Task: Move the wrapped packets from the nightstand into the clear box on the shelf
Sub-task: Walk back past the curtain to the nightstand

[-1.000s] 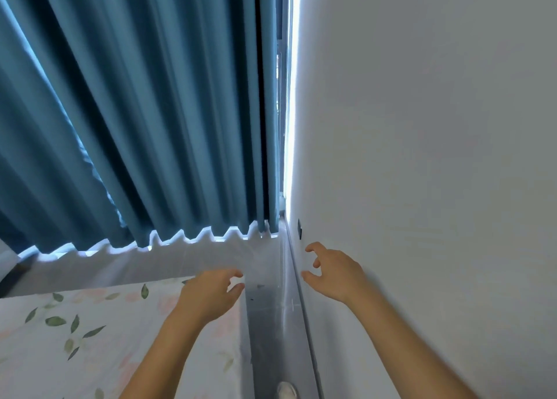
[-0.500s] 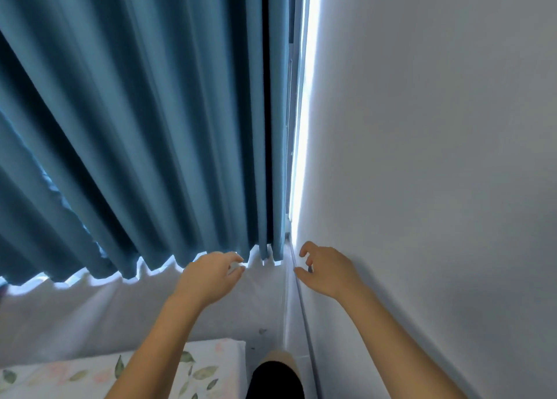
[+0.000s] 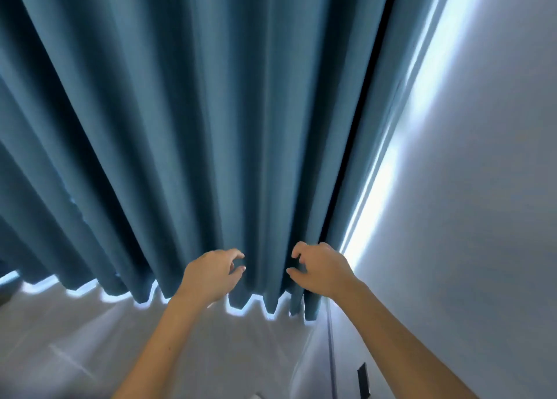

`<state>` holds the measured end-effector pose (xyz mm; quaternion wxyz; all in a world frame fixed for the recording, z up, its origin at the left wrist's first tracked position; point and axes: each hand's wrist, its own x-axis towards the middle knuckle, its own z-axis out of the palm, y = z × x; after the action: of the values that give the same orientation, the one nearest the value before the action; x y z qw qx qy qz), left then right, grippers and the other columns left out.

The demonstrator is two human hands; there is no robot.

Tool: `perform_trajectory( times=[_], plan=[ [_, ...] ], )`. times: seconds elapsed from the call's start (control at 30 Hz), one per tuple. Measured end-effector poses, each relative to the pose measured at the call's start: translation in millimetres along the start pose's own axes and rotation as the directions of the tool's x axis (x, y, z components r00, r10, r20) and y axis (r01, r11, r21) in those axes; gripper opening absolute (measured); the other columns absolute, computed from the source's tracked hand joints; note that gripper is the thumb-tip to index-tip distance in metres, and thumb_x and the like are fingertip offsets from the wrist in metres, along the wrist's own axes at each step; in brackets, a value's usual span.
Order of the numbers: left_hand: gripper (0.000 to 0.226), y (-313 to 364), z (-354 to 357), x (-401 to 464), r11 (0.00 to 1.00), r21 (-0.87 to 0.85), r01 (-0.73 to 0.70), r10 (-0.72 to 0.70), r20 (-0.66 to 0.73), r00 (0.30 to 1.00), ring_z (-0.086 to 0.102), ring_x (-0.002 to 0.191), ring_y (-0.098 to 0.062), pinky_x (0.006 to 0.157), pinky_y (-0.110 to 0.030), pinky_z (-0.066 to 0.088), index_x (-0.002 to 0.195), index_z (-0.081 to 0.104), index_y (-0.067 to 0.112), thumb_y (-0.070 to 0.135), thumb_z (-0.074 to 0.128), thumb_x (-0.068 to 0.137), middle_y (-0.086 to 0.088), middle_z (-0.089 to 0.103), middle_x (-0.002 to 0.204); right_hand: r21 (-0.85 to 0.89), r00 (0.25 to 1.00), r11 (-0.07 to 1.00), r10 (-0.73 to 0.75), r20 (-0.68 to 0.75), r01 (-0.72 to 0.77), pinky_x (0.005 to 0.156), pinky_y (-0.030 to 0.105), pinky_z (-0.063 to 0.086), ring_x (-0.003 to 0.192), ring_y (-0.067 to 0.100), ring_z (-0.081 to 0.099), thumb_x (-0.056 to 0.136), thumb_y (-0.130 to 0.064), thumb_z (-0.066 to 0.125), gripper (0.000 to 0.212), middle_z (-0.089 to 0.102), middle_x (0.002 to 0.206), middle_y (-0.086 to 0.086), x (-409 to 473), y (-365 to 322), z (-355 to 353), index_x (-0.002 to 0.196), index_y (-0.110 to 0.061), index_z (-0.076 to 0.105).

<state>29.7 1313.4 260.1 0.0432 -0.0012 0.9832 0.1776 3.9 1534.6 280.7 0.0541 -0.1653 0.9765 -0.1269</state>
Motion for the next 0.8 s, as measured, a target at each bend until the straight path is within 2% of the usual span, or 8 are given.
perform_trajectory(
  times=[0.13, 0.27, 0.4, 0.53, 0.63, 0.8],
  plan=[
    [0.032, -56.7, -42.7, 64.2, 0.988, 0.048, 0.143, -0.139, -0.087, 0.986, 0.059, 0.106, -0.015, 0.085, -0.030, 0.049, 0.125, 0.053, 0.036, 0.042, 0.043, 0.095, 0.013, 0.066, 0.109, -0.035, 0.984, 0.983, -0.177, 0.031, 0.178, 0.086, 0.032, 0.045, 0.115, 0.021, 0.050, 0.090, -0.047, 0.052, 0.039, 0.065, 0.113, -0.004, 117.6, -50.1, -11.0, 0.123, -0.024, 0.051],
    [0.032, -118.4, -80.2, 92.2, 0.935, 0.121, 0.332, -0.304, -0.203, 0.931, 0.059, 0.107, -0.022, 0.084, -0.032, 0.046, 0.121, 0.056, 0.033, 0.045, 0.041, 0.095, 0.005, 0.067, 0.110, -0.017, 0.943, 0.944, -0.327, 0.058, 0.328, 0.087, 0.032, 0.045, 0.113, 0.021, 0.052, 0.089, -0.048, 0.053, 0.040, 0.066, 0.112, -0.004, 205.3, -98.7, -12.1, 0.124, -0.027, 0.050],
    [0.039, -178.2, -97.5, 97.0, 0.869, 0.163, 0.468, -0.429, -0.226, 0.875, 0.061, 0.105, -0.025, 0.083, -0.031, 0.047, 0.122, 0.056, 0.033, 0.046, 0.034, 0.093, 0.002, 0.069, 0.109, 0.008, 0.897, 0.902, -0.431, 0.099, 0.433, 0.083, 0.031, 0.044, 0.110, 0.021, 0.056, 0.089, -0.048, 0.053, 0.042, 0.065, 0.110, -0.004, 276.2, -143.9, 2.9, 0.126, -0.029, 0.047],
    [0.036, -240.8, -105.4, 102.1, 0.794, 0.131, 0.594, -0.557, -0.237, 0.796, 0.059, 0.110, -0.023, 0.086, -0.032, 0.044, 0.128, 0.051, 0.034, 0.045, 0.040, 0.095, 0.005, 0.068, 0.112, 0.060, 0.821, 0.844, -0.533, 0.203, 0.533, 0.082, 0.032, 0.049, 0.109, 0.020, 0.055, 0.089, -0.048, 0.054, 0.046, 0.065, 0.109, -0.004, 336.7, -197.6, 22.5, 0.130, -0.030, 0.042],
    [0.036, -285.8, -111.4, 115.5, 0.753, 0.105, 0.650, -0.621, -0.214, 0.754, 0.058, 0.108, -0.020, 0.080, -0.031, 0.042, 0.130, 0.048, 0.037, 0.045, 0.038, 0.096, 0.009, 0.068, 0.109, 0.083, 0.768, 0.804, -0.589, 0.251, 0.589, 0.075, 0.029, 0.045, 0.106, 0.019, 0.056, 0.090, -0.047, 0.053, 0.044, 0.063, 0.112, -0.007, 381.9, -240.3, 38.2, 0.130, -0.030, 0.042],
    [0.039, -369.1, -137.0, 149.1, 0.676, 0.068, 0.734, -0.694, -0.275, 0.665, 0.062, 0.103, -0.020, 0.077, -0.031, 0.048, 0.133, 0.047, 0.037, 0.046, 0.039, 0.096, 0.009, 0.069, 0.109, 0.074, 0.677, 0.729, -0.665, 0.316, 0.681, 0.083, 0.033, 0.050, 0.108, 0.020, 0.054, 0.091, -0.047, 0.052, 0.045, 0.063, 0.112, -0.004, 474.2, -323.8, 71.1, 0.131, -0.027, 0.042]
  ],
)
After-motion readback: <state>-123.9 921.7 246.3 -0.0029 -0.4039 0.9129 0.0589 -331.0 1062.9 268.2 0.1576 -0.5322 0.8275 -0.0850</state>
